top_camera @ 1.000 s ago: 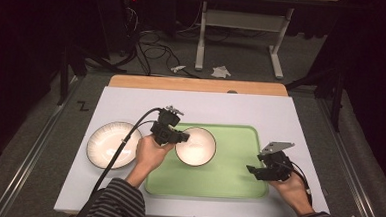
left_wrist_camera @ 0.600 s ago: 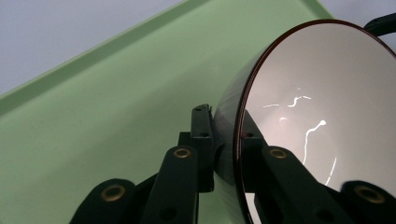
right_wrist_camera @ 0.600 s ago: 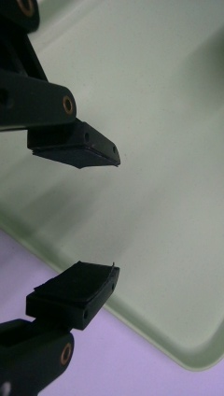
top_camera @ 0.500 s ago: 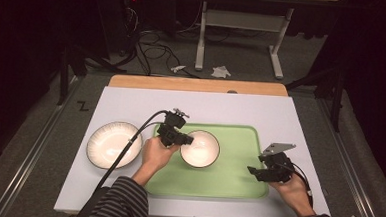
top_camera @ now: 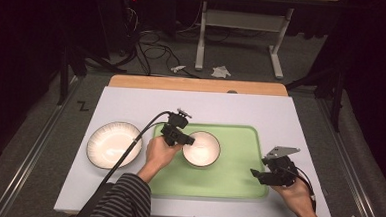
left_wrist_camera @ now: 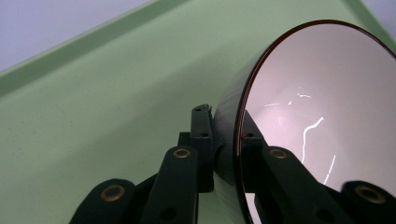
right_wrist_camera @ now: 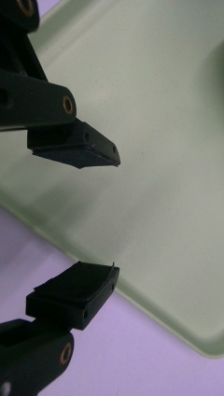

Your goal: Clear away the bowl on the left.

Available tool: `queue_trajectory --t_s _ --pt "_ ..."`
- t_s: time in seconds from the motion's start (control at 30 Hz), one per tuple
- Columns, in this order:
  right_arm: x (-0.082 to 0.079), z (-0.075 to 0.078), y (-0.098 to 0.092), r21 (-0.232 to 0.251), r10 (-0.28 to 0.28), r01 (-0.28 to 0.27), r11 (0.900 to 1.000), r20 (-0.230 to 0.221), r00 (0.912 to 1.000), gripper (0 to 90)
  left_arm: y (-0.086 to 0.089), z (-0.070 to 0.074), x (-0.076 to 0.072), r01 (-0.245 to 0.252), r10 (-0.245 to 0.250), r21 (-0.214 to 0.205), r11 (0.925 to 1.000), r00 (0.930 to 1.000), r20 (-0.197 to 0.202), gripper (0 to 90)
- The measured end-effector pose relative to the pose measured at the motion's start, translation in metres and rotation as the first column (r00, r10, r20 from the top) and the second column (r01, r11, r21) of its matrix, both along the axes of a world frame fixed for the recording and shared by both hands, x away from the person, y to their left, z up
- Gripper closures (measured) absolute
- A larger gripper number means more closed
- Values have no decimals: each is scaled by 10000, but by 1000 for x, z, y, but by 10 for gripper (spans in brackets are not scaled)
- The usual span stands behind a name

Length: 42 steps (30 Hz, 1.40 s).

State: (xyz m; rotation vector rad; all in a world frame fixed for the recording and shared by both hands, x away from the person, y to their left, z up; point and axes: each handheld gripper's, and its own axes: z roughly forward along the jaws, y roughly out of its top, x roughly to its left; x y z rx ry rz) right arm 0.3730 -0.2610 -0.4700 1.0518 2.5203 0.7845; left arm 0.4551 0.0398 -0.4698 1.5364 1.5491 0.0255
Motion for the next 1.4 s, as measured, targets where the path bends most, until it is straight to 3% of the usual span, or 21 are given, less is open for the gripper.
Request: queue_trajectory --t_s 0.83,0.87,0.9,0.97,1.23,1.4 --pt "-5 0 -6 -86 -147 147 9999 23 9999 417 -1 -10 8 -303 304 54 9995 9992 -241 814" --pt "-5 0 -6 -38 -149 149 9999 11 9999 417 4 -11 7 322 -306 471 9984 9990 -329 814" --pt "-5 0 -6 -78 -143 143 9999 11 9999 418 0 -12 9 -29 31 117 9999 9998 -190 815" --pt "-5 -1 -6 -46 -117 117 9999 -31 9999 417 -1 -13 8 -295 301 204 9994 9992 -254 815" --pt "-3 0 -5 -56 -31 31 10000 -23 10000 417 -1 -14 8 -279 282 203 9994 9994 -176 813" --pt "-3 -1 -4 -45 -40 40 10000 -42 10000 417 0 -11 7 -258 258 -16 9997 9994 -211 742"
